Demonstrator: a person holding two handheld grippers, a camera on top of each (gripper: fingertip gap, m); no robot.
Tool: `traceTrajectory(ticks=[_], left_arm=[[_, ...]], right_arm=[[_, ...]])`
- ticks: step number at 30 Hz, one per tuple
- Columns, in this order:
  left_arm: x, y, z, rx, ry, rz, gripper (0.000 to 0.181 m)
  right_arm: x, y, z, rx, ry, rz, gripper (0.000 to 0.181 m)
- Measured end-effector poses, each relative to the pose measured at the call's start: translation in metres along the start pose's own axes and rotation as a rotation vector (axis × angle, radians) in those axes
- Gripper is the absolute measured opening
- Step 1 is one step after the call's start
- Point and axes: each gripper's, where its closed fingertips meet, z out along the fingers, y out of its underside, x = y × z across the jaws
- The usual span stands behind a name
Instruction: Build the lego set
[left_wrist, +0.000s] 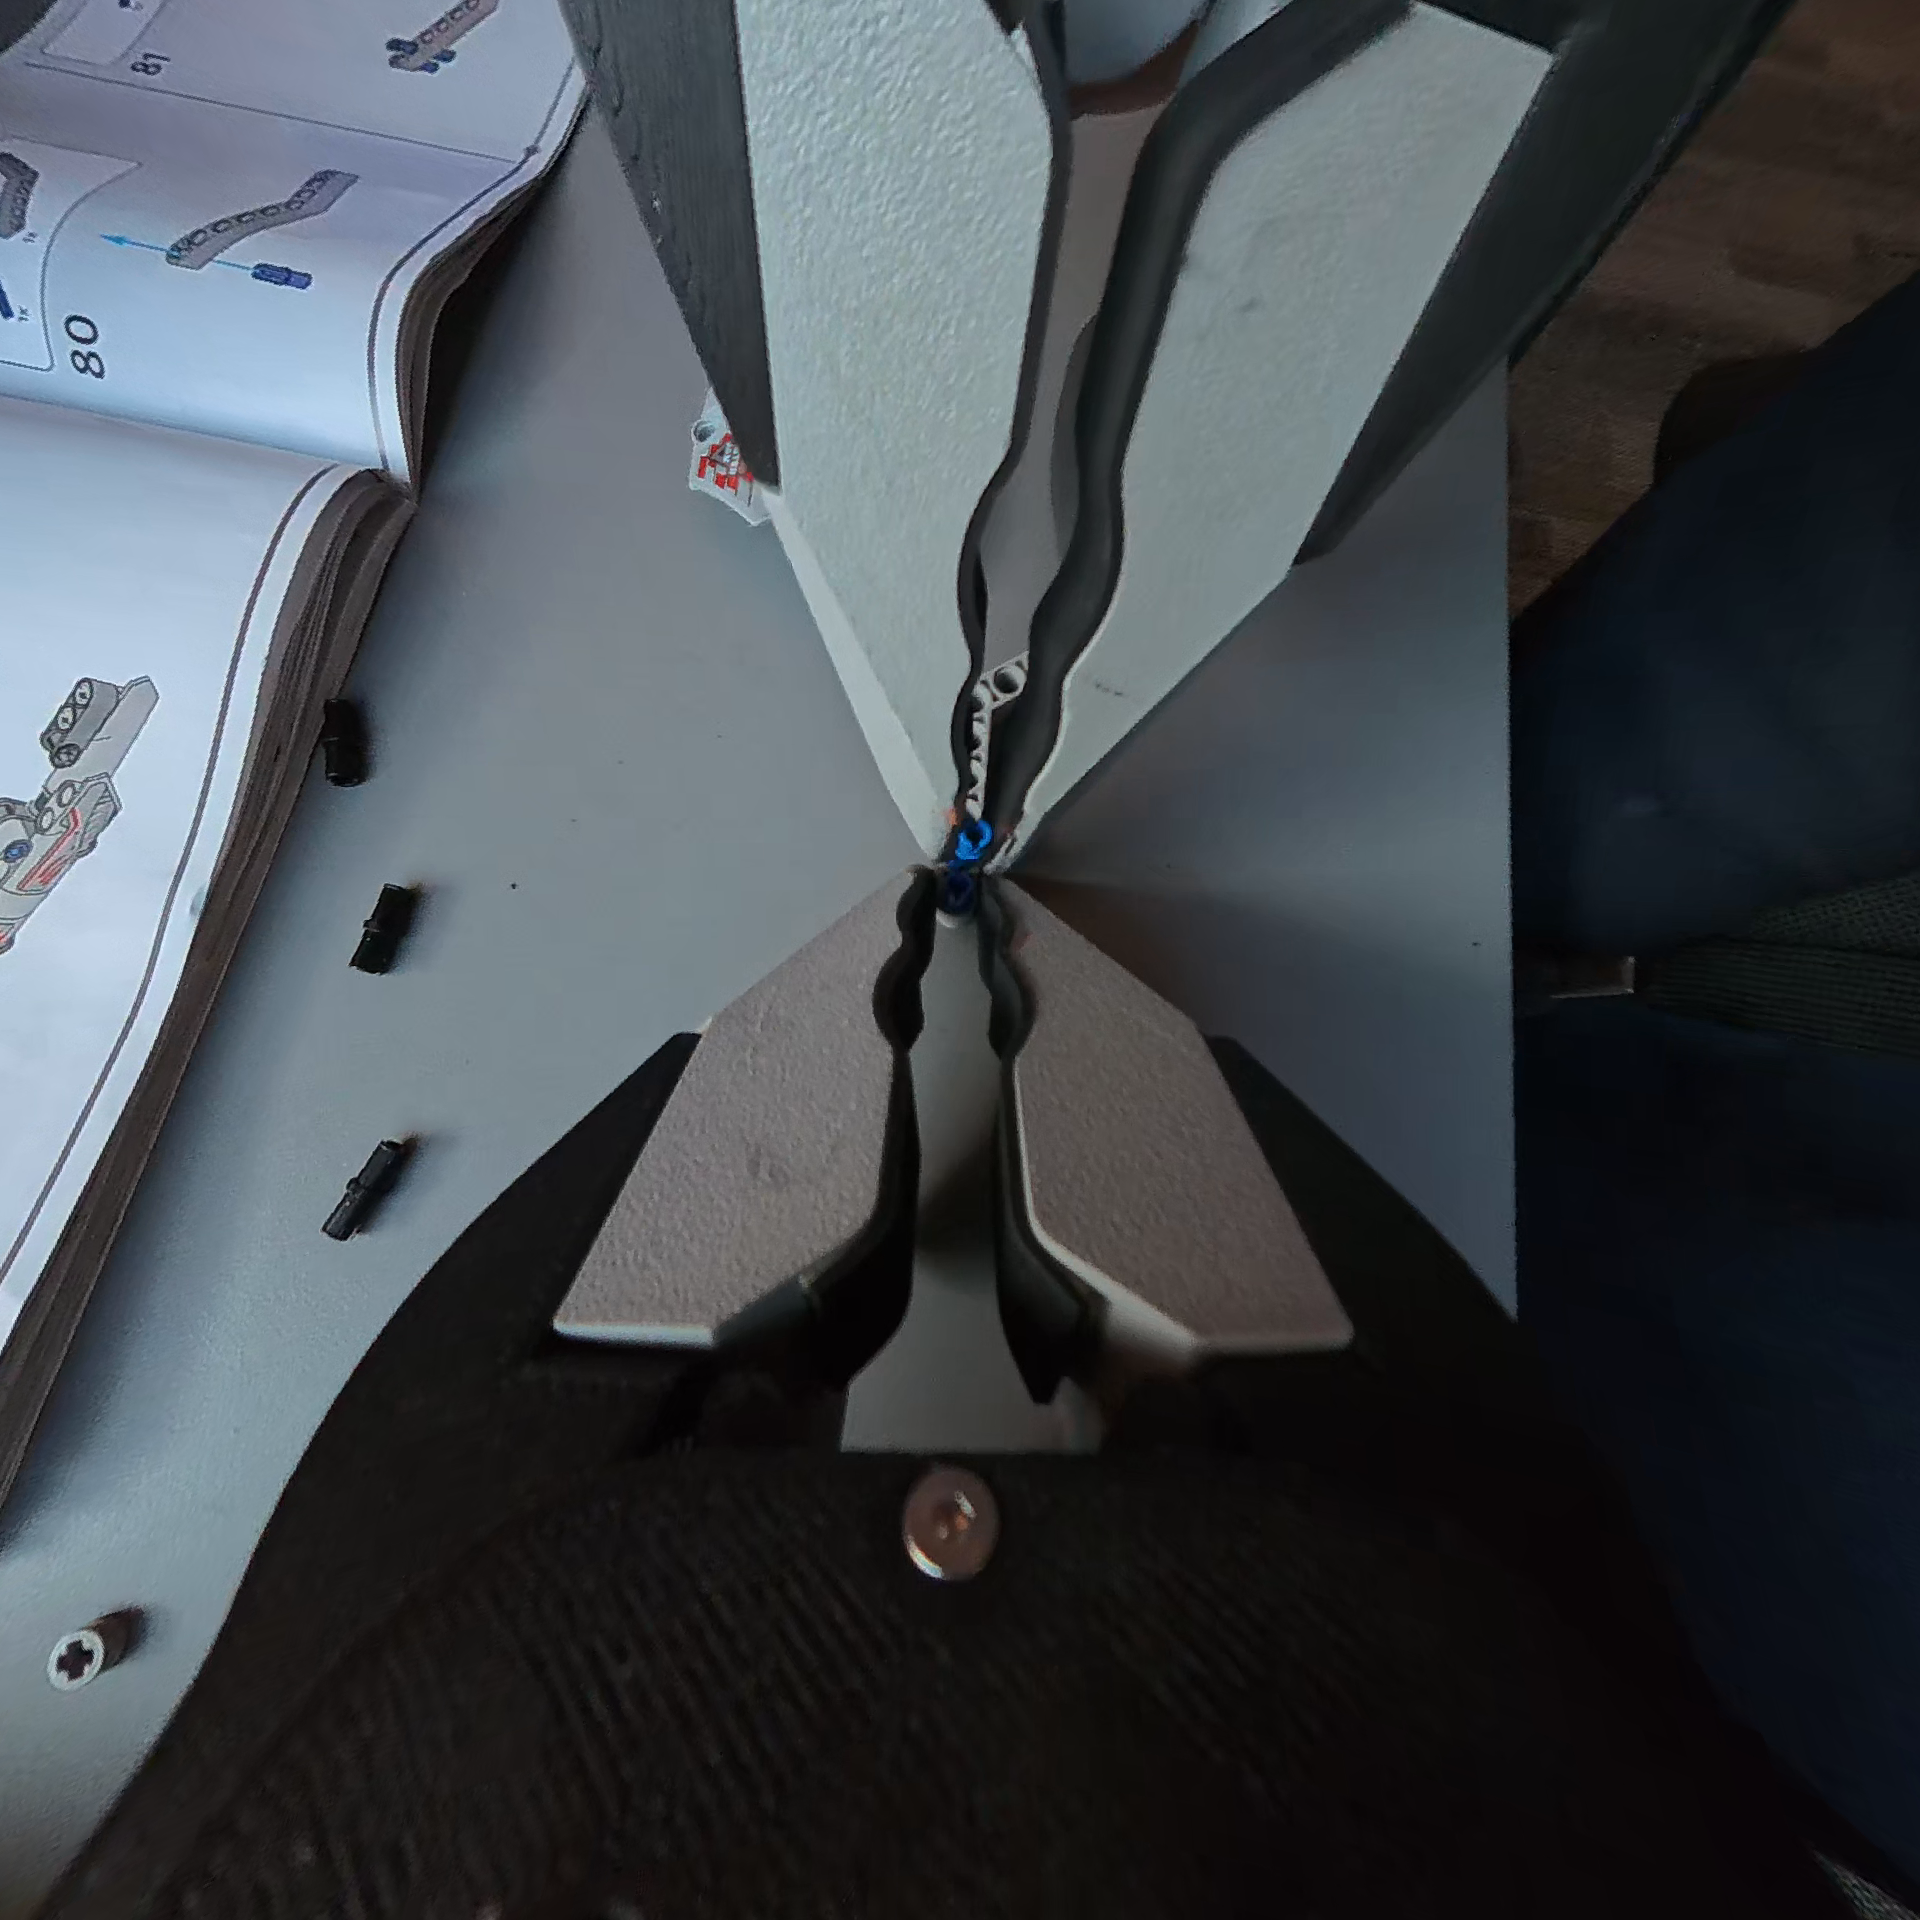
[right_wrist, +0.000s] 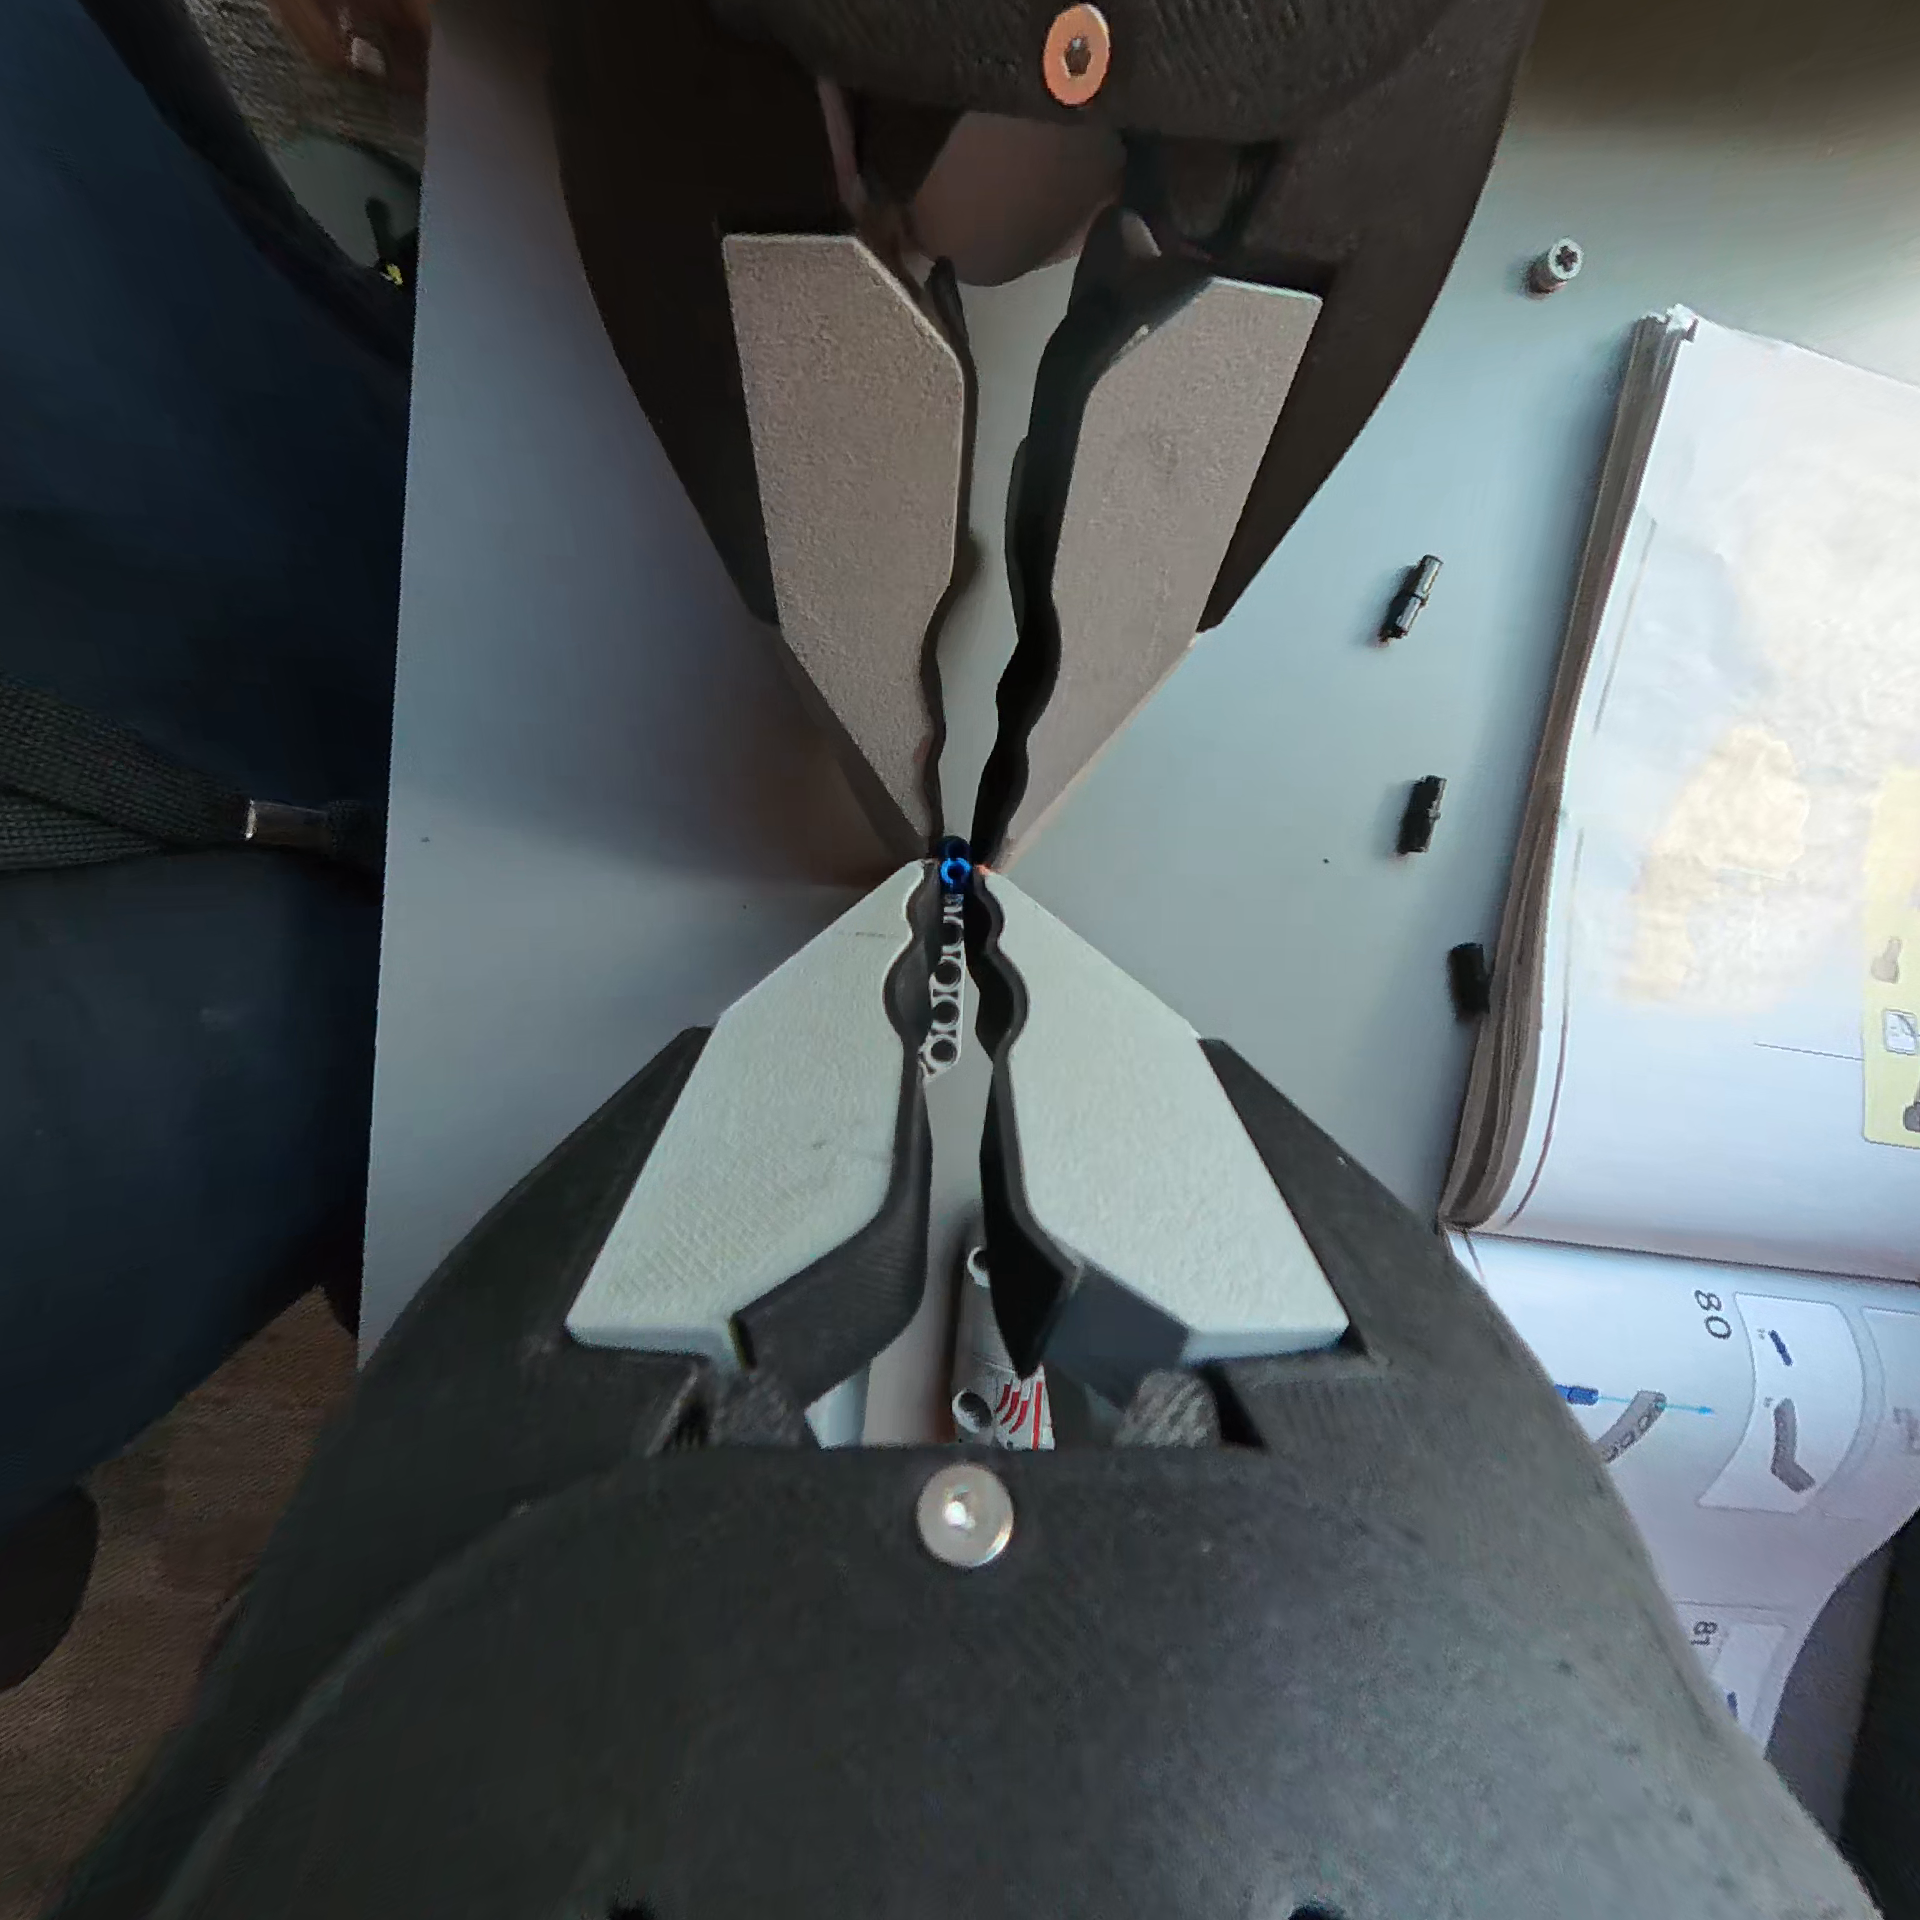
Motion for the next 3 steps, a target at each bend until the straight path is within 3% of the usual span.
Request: traceTrajectory(ticks=[1,3], left_arm=[[0.0,0.0001,0.0,0.0,0.001,-0.001,0.006],[0.0,0.0001,0.0,0.0,0.005,-0.006,0.006]], right_arm=[[0.0,0.0002,-0.0001,-0.002,-0.008,0.004,0.001],[-0.0002,0.0012,-0.0005,0.013,-0.014,0.01,0.002]])
